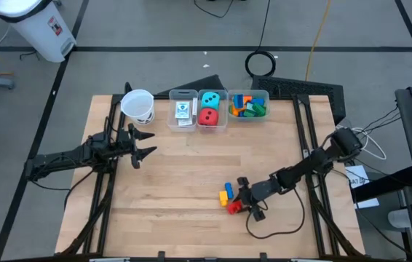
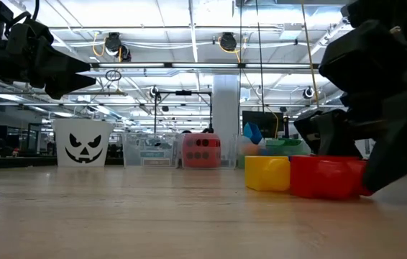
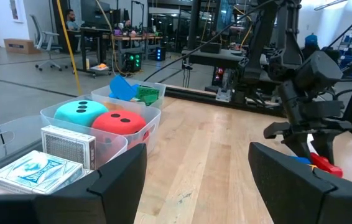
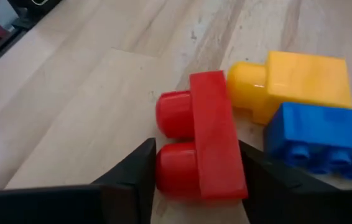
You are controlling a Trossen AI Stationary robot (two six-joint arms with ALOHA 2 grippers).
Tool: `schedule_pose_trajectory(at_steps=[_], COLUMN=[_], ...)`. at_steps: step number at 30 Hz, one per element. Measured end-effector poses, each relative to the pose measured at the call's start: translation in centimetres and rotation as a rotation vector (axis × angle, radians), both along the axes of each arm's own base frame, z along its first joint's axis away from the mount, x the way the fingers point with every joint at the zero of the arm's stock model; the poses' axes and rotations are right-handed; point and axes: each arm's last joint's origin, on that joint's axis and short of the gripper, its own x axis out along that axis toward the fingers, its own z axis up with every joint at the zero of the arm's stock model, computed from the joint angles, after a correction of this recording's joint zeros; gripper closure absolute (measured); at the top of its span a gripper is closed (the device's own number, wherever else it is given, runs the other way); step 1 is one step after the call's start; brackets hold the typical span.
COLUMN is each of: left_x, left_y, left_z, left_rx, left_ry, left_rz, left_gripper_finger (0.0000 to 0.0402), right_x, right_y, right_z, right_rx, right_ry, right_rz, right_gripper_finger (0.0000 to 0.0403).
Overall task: Pick & Place Toys
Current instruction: Put the red game piece into the right transparent bin
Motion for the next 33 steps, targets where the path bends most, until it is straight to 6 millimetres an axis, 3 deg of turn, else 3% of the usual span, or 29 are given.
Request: schedule_pose_trajectory(at_steps=[4, 8, 15, 21, 27, 33], left_x=[0.0, 0.0, 0.0, 0.0, 0.0, 0.0], left_y=[0.0, 0.0, 0.0, 0.0, 0.0, 0.0], left_z=[0.0, 0.0, 0.0, 0.0, 0.0, 0.0], left_rx=[0.0, 0.0, 0.0, 0.0, 0.0, 0.0], left_ry=[0.0, 0.0, 0.0, 0.0, 0.0, 0.0], left_rz=[0.0, 0.0, 0.0, 0.0, 0.0, 0.0], left_gripper_finger=[0.0114, 0.0114, 0.0114, 0.0114, 0.0114, 0.0114], right_x=[-0.2, -0.5, -1.7, -2.8, -3.5, -3.5], right_y=[-0.1, -0.3, -0.9, -2.0, -5.2, -10.6], right_z=[0.2, 1.1, 4.7, 8.4, 11.7, 13.2], right_rx=[-0.006, -0.008, 0.001, -0.007, -0.035, -0.105], right_ry=[0.016, 0.019, -0.024, -0.155, -0.316, -0.385], right_rz=[-0.001, -0.001, -0.015, -0.158, -0.469, -0.696], right_gripper_finger=[0.0273, 0.0278, 0.0268, 0.0275, 0.0267, 0.0271])
